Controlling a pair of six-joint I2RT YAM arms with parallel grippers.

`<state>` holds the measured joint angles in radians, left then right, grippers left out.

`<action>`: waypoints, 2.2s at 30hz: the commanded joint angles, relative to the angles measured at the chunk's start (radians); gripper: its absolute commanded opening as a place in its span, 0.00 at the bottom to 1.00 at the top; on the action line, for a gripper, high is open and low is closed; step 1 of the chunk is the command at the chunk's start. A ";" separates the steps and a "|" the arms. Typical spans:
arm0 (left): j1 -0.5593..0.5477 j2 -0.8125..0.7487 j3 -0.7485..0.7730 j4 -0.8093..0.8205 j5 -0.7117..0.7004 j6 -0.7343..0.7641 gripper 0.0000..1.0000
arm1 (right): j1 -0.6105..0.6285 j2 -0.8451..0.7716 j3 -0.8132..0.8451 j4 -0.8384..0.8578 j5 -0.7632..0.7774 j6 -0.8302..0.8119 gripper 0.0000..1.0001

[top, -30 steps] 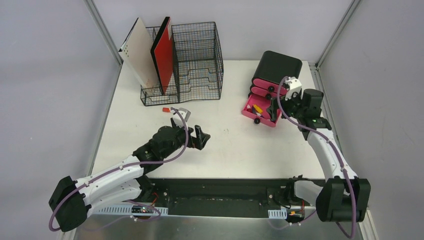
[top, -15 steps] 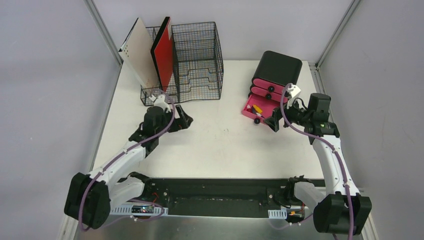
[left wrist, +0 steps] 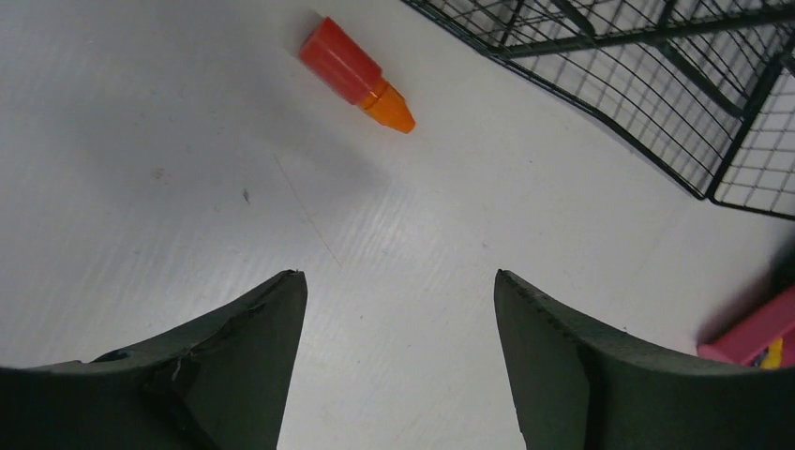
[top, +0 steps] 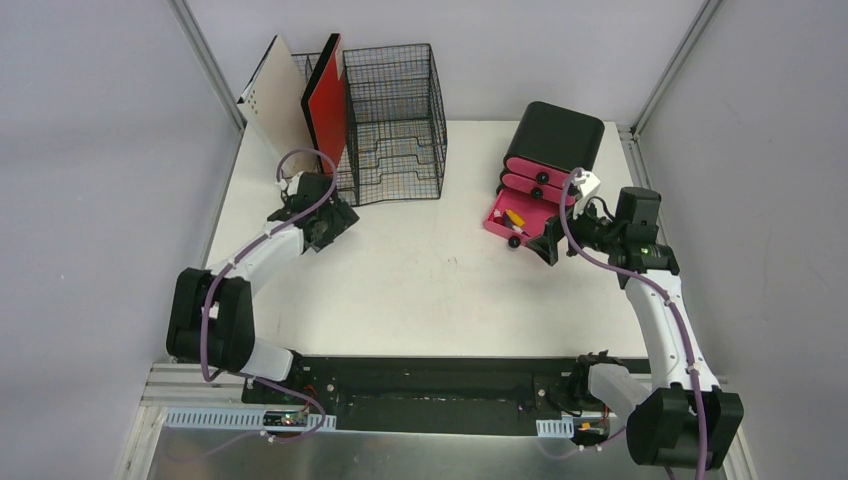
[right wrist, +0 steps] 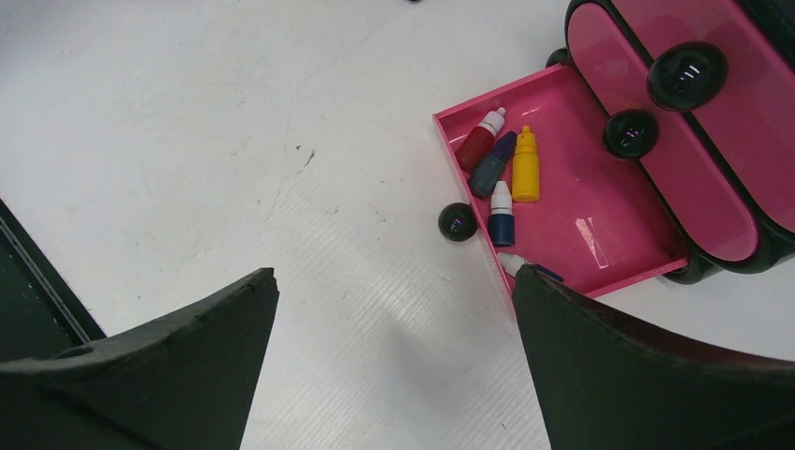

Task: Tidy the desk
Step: Pick up the stationery from the center of the board.

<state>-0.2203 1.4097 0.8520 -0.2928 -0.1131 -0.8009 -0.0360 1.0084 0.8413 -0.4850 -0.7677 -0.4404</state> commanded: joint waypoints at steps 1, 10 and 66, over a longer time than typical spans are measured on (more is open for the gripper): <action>0.025 0.073 0.089 -0.144 -0.143 -0.136 0.72 | -0.007 0.005 0.035 0.003 -0.026 -0.020 0.99; 0.054 0.207 0.195 -0.148 -0.169 -0.261 0.61 | -0.007 0.012 0.035 0.001 -0.027 -0.022 0.99; 0.111 0.135 -0.020 0.001 0.102 -0.093 0.00 | -0.027 0.045 0.064 -0.092 -0.176 -0.066 0.99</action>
<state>-0.1097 1.6829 0.9897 -0.4717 -0.1490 -0.9768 -0.0452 1.0355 0.8467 -0.5323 -0.8391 -0.4587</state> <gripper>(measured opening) 0.232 0.990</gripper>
